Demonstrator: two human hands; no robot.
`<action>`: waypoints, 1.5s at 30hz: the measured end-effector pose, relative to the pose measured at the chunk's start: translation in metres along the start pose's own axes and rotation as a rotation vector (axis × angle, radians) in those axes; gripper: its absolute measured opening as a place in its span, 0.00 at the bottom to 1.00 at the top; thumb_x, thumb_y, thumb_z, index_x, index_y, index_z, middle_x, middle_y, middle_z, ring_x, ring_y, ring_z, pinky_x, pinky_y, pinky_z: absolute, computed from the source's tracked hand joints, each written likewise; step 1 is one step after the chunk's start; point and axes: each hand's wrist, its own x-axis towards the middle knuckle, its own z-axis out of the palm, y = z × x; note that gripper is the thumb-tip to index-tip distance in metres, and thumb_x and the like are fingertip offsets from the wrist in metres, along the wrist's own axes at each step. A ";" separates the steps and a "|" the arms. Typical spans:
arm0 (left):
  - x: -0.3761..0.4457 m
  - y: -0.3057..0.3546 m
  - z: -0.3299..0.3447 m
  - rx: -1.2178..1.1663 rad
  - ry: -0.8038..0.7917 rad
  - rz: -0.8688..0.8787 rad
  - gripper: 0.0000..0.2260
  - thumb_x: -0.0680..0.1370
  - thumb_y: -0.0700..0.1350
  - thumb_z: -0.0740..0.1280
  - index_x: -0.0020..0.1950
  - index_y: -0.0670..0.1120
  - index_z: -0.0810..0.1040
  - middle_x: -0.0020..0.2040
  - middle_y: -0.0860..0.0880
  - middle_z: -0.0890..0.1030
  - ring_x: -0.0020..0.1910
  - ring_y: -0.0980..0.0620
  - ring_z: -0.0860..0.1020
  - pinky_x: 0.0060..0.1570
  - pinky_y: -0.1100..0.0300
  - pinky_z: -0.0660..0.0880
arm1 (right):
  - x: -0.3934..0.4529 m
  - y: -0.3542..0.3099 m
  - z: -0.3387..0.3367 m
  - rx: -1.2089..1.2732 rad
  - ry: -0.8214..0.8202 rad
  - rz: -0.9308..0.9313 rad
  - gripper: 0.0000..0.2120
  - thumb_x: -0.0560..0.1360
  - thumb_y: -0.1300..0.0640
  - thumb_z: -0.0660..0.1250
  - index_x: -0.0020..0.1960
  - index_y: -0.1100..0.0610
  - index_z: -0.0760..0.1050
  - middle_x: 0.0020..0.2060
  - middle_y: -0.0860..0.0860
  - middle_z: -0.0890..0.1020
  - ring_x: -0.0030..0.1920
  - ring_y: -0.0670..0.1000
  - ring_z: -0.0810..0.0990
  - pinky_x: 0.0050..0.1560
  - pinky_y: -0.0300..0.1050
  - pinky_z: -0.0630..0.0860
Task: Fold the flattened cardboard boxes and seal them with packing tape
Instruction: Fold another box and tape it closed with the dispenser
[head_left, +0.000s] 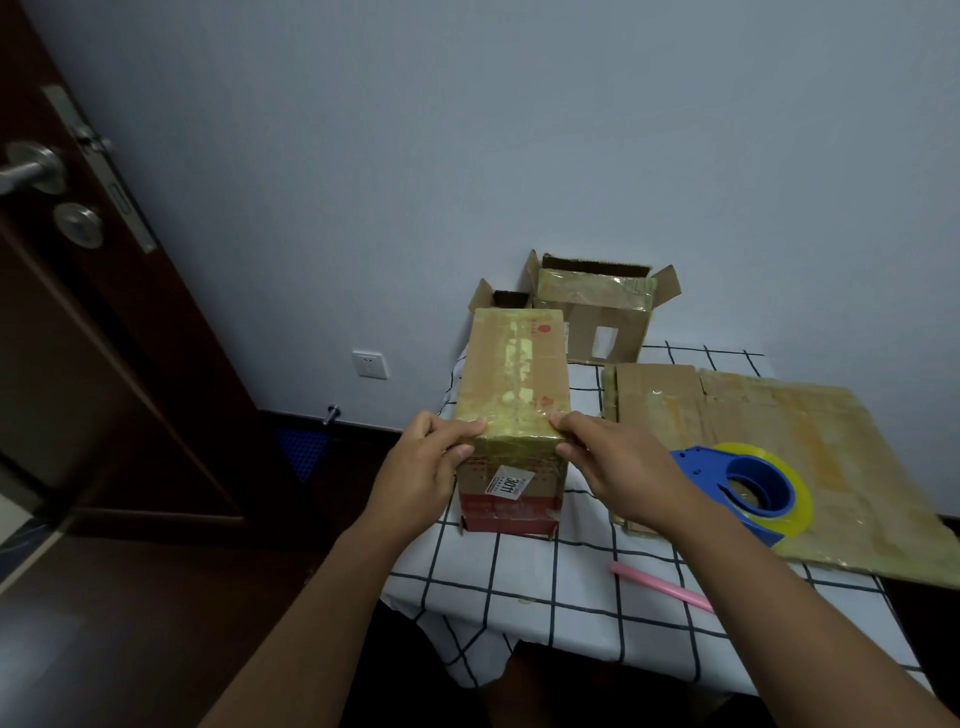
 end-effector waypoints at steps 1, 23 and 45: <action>-0.001 -0.001 0.000 0.003 -0.002 0.002 0.16 0.80 0.40 0.65 0.65 0.55 0.78 0.45 0.59 0.69 0.47 0.63 0.72 0.44 0.69 0.70 | 0.000 0.000 0.000 0.001 -0.001 0.004 0.17 0.83 0.49 0.58 0.69 0.52 0.70 0.57 0.49 0.81 0.50 0.52 0.78 0.41 0.44 0.68; 0.032 0.028 -0.019 -0.431 -0.098 -0.390 0.28 0.79 0.45 0.68 0.77 0.55 0.62 0.64 0.56 0.73 0.56 0.60 0.76 0.54 0.62 0.75 | 0.027 -0.009 -0.018 1.073 0.090 0.556 0.20 0.76 0.51 0.68 0.66 0.52 0.70 0.56 0.52 0.80 0.52 0.54 0.82 0.58 0.62 0.79; 0.023 0.030 -0.017 -0.907 -0.046 -0.498 0.17 0.78 0.58 0.60 0.62 0.54 0.77 0.62 0.52 0.79 0.67 0.51 0.73 0.72 0.52 0.64 | 0.008 -0.007 -0.002 1.384 -0.044 0.507 0.16 0.77 0.35 0.61 0.65 0.29 0.71 0.63 0.39 0.75 0.67 0.53 0.73 0.68 0.58 0.71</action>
